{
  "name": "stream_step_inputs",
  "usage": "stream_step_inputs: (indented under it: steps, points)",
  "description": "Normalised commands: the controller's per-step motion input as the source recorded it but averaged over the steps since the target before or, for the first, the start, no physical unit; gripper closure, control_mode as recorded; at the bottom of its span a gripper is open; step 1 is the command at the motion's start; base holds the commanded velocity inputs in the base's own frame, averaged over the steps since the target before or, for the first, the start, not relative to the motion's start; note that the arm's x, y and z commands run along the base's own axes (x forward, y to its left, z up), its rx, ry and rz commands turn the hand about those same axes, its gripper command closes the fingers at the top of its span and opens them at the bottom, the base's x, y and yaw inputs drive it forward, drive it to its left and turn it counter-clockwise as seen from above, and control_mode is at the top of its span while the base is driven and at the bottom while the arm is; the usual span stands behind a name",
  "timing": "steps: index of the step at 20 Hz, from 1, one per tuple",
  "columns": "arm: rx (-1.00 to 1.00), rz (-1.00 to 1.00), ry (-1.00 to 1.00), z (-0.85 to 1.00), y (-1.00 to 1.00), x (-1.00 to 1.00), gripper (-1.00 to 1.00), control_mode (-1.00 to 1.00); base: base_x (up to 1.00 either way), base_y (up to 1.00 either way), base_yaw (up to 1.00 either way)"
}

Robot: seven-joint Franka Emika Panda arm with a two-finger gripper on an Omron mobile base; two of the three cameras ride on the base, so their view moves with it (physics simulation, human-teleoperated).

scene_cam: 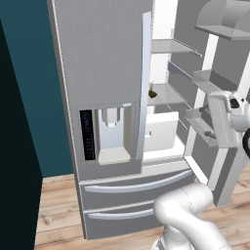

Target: Place the tupperware on the second highest shelf of the fridge. Make space for the tupperware among the existing items by rearranging them on the shelves if needed. Close the fridge door when finished.

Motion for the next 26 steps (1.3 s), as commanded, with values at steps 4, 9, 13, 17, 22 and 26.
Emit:
stream_step_inputs:
  steps: [4, 9, 13, 17, 22, 26]
  points:
    - [0.28, 0.0, -0.04, 0.0, -1.0, -0.19, -1.0, -1.0, 0.0, 0.0, 0.0]
    - [0.32, 0.0, -0.03, 0.0, -1.0, -0.03, -1.0, -1.0, 0.0, 0.0, 0.0]
    - [0.28, 0.0, 0.0, -0.05, -1.0, 0.0, -1.0, -1.0, 0.0, 0.0, 0.0]
    - [0.22, 0.0, 0.0, -0.08, -1.0, 0.0, -1.0, -1.0, 0.0, 0.0, 0.0]
    - [0.15, 0.0, 0.02, -0.02, -1.0, 0.0, -1.0, -1.0, 0.0, 0.0, 0.0]
    - [0.11, 0.0, 0.06, -0.03, -1.0, 0.0, -1.0, -1.0, 0.0, 0.0, 0.0]
